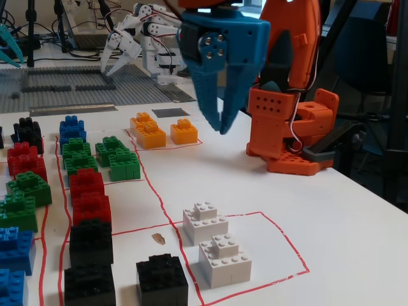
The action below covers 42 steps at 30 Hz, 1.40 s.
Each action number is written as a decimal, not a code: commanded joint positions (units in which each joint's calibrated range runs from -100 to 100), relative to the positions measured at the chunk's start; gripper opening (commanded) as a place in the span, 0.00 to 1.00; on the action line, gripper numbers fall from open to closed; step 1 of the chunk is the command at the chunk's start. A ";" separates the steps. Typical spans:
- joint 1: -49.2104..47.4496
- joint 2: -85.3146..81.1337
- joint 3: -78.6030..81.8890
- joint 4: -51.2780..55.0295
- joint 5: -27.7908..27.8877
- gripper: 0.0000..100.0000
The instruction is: Grab the block and put it in the grey marker
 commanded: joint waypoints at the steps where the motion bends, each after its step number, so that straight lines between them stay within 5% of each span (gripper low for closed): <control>1: -3.90 -2.67 -3.64 -2.13 -2.49 0.00; 30: -13.80 22.12 -14.90 -24.49 -13.87 0.00; 42: -13.63 19.96 -14.72 -22.69 -13.97 0.26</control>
